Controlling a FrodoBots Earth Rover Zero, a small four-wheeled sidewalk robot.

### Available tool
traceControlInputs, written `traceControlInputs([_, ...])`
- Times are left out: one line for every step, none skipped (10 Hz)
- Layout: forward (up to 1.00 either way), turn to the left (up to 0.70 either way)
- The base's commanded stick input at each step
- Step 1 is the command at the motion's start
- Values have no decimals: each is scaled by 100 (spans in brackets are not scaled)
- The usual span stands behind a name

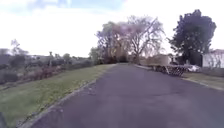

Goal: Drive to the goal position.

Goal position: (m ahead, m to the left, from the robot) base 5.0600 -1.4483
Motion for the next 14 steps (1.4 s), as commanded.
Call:
traceControlInputs([85,-34])
traceControlInputs([85,-34])
traceControlInputs([85,-32])
traceControlInputs([85,-28])
traceControlInputs([85,-26])
traceControlInputs([85,-22])
traceControlInputs([85,-20])
traceControlInputs([85,-18])
traceControlInputs([85,-15])
traceControlInputs([85,-11])
traceControlInputs([85,-8])
traceControlInputs([85,-5])
traceControlInputs([85,-5])
traceControlInputs([85,-5])
